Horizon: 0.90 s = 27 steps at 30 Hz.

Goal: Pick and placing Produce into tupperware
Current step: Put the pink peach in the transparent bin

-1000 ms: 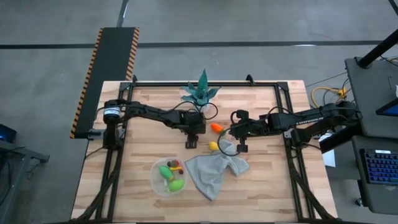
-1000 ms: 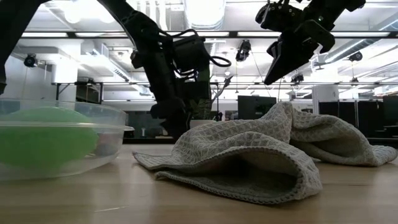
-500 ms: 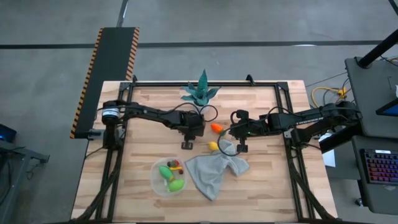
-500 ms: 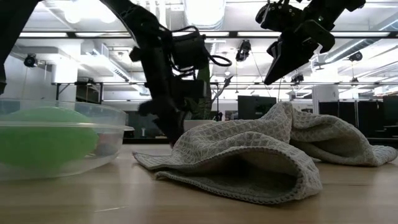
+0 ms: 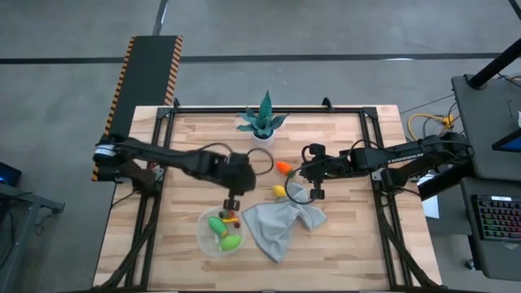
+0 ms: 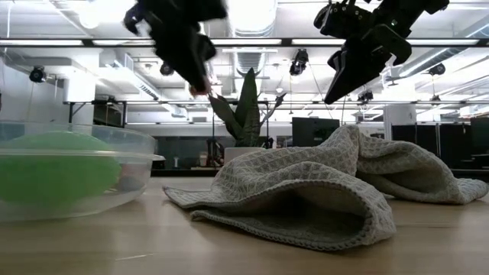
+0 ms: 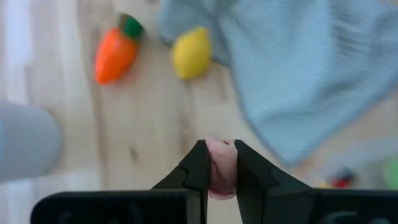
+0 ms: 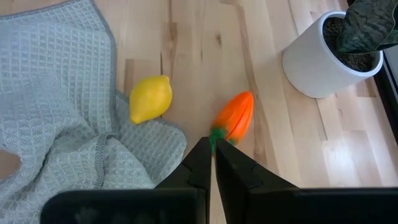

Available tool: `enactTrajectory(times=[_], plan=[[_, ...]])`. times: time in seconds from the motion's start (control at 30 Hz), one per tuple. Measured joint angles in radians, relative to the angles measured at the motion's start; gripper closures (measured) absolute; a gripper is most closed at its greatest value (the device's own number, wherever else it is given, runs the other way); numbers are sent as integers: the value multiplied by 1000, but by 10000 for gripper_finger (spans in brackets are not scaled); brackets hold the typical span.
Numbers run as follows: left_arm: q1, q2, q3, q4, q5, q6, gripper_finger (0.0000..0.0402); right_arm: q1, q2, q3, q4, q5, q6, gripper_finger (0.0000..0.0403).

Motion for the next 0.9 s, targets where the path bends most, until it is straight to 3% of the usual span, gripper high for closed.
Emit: enactTrajectory(times=[0.43, 0.7, 0.9], plan=[[-310, -45, -6, -230, -49, -512, 374, 0, 0, 0, 2, 0, 0, 390], [-469, -28, -71, -231, -18, -840, 374, 0, 0, 0, 16, 7, -39, 390], [-523, 0, -112, -215, -12, -979, 374, 0, 0, 0, 49, 8, -83, 390]])
